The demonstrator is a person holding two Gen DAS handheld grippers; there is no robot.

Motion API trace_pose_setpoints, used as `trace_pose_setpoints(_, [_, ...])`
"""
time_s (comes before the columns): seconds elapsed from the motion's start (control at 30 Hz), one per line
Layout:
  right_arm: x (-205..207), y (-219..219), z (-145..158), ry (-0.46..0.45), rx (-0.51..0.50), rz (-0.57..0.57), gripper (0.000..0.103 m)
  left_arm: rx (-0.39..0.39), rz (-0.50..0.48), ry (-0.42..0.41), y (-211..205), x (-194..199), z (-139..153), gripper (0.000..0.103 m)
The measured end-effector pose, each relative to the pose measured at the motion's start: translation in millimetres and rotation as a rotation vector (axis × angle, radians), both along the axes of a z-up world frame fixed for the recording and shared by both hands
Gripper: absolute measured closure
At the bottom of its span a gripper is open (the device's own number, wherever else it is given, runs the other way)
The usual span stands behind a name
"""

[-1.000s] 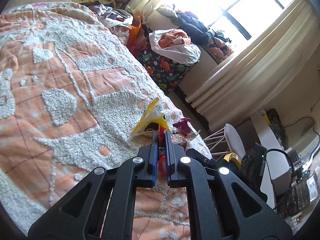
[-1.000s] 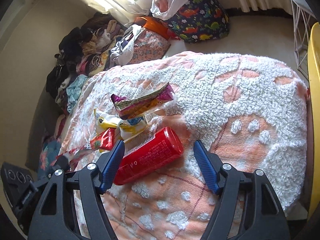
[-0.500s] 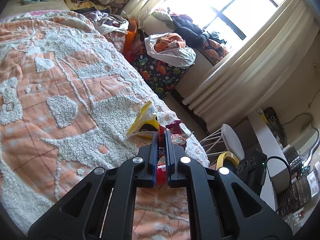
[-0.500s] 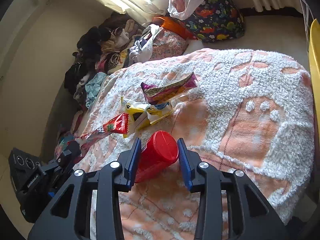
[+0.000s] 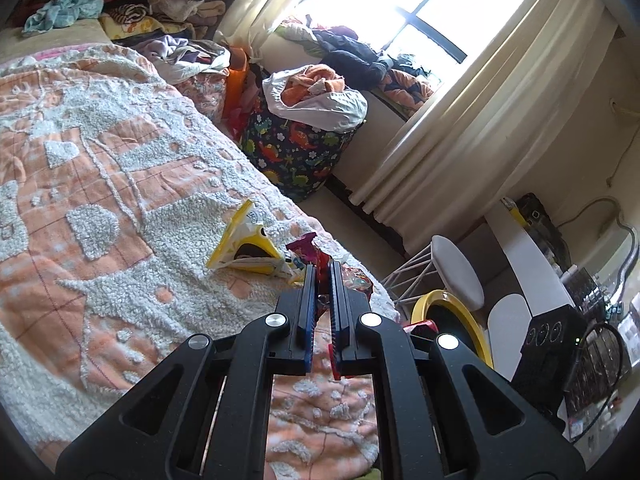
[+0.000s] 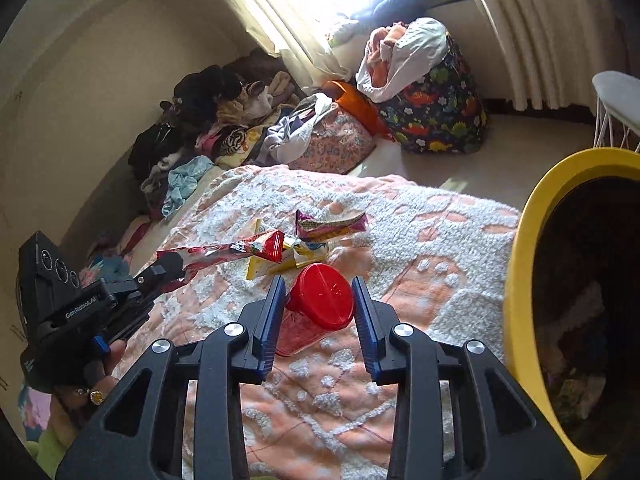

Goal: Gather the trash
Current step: 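Carry the red wrapper and red can with both tools over the bin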

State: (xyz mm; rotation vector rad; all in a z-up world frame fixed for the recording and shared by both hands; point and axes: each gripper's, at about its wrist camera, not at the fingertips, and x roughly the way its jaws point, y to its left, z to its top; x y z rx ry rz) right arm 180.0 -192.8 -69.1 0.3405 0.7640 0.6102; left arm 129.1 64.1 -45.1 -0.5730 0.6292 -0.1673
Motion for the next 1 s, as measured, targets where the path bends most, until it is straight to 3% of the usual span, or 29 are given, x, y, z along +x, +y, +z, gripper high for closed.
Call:
trace_pose_setpoints(0.3, [-8.9,-36.0,18.7,-0.086,-0.047,-0.079,0.071,0.046,-0.073,-0.014,-36.0,-1.4,9.1,0.1])
trace_pose_setpoints(1.0, [-7.0,-124.4,25.6,-0.108,0.002,-0.277,0.071,0.117,-0.209,-0.026,-96.1,-3.6,14.5,0.1])
